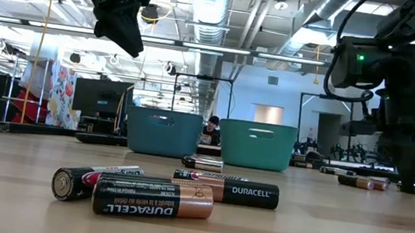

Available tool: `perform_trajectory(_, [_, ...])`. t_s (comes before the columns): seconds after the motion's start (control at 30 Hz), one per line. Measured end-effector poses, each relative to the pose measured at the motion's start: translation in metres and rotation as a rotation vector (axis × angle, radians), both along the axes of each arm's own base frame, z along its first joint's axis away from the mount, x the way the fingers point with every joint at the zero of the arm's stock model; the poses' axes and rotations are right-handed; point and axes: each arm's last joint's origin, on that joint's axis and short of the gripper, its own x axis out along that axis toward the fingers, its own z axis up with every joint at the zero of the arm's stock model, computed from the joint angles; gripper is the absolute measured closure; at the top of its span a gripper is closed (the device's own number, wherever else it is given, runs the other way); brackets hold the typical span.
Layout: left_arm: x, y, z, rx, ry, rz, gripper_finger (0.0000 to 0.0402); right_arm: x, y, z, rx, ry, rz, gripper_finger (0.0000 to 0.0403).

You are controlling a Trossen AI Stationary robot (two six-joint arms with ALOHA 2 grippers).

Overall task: Sort batteries
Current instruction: Put the silver battery into the green bin

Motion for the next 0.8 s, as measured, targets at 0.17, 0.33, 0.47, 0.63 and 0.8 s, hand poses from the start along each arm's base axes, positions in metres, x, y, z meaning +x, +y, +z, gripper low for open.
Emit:
perform_trajectory(0.17, [0.0, 0.0, 0.0, 0.003, 0.001, -0.002, 0.026, 0.003, 0.0, 0.029, -0.002, -0.065, 0.005, 0.0392])
perform_trajectory(0.33, [0.0, 0.002, 0.0, 0.034, 0.016, -0.019, 0.026, 0.004, -0.003, 0.065, -0.089, -0.138, 0.047, 0.0392])
perform_trajectory(0.47, [-0.001, 0.005, 0.0, 0.031, 0.015, 0.002, 0.026, 0.011, -0.011, 0.099, -0.197, -0.234, 0.105, 0.0392])
perform_trajectory(0.63, [-0.003, 0.01, 0.0, 0.031, 0.015, 0.022, 0.026, 0.031, -0.035, 0.142, -0.348, -0.32, 0.2, 0.0392])
perform_trajectory(0.8, [-0.003, 0.012, 0.0, 0.031, 0.015, 0.032, 0.026, 0.067, -0.072, 0.167, -0.445, -0.343, 0.321, 0.0392])
